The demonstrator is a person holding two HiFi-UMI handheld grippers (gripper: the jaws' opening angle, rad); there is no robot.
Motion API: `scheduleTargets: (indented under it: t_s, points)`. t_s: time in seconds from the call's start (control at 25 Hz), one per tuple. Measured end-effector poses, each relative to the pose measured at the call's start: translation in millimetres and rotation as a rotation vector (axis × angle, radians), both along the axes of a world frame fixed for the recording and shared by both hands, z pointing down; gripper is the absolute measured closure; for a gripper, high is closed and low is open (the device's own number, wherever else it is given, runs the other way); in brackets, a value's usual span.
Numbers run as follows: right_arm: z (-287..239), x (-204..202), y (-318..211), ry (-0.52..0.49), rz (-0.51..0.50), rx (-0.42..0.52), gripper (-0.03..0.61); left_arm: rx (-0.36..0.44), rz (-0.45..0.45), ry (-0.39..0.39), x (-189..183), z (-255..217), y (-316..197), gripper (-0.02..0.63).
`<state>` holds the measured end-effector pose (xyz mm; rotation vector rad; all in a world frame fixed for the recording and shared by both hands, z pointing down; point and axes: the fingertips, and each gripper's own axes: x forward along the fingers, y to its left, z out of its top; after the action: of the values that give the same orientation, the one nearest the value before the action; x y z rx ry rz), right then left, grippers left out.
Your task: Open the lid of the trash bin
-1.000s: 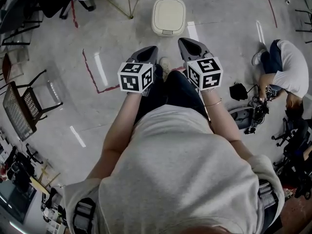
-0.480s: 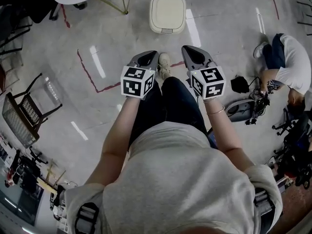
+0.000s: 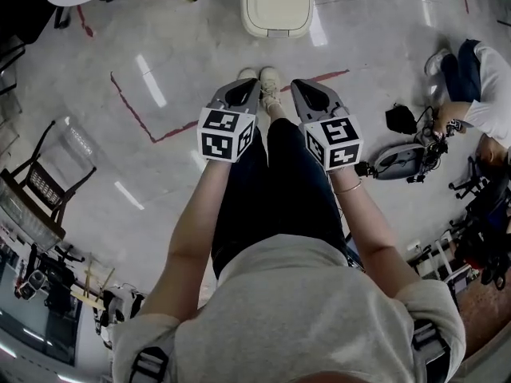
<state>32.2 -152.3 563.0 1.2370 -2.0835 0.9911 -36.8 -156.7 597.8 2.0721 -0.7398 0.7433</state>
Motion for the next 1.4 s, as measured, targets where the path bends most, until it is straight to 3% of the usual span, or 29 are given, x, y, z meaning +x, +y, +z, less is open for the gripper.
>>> scheduleTargets:
  t_s: [0.32, 0.48, 0.92, 1.12, 1.4]
  points:
    - [70.4, 0.4, -24.8, 0.020, 0.036, -0.032, 0.571, 0.061, 0.004, 0.051, 15.8, 51.4, -25.7, 0.609]
    - [108.7, 1.2, -42.1, 0.014, 0.057, -0.038, 0.571, 0.034, -0.020, 0.072, 23.2, 81.4, -29.5, 0.609]
    - [200.5, 17.0, -83.2, 0.076, 0.075, -0.069, 0.571, 0.048, -0.019, 0.029, 36.3, 151.1, -49.6, 0.609]
    - [220.9, 15.9, -91.4, 0.088, 0.029, -0.103, 0.571, 0.079, -0.003, 0.026, 39.8, 160.3, -60.7, 0.609]
    - [239.3, 26.1, -85.4, 0.095, 0.054, -0.152, 0.571, 0.059, -0.021, 0.010, 41.9, 176.6, -69.1, 0.609]
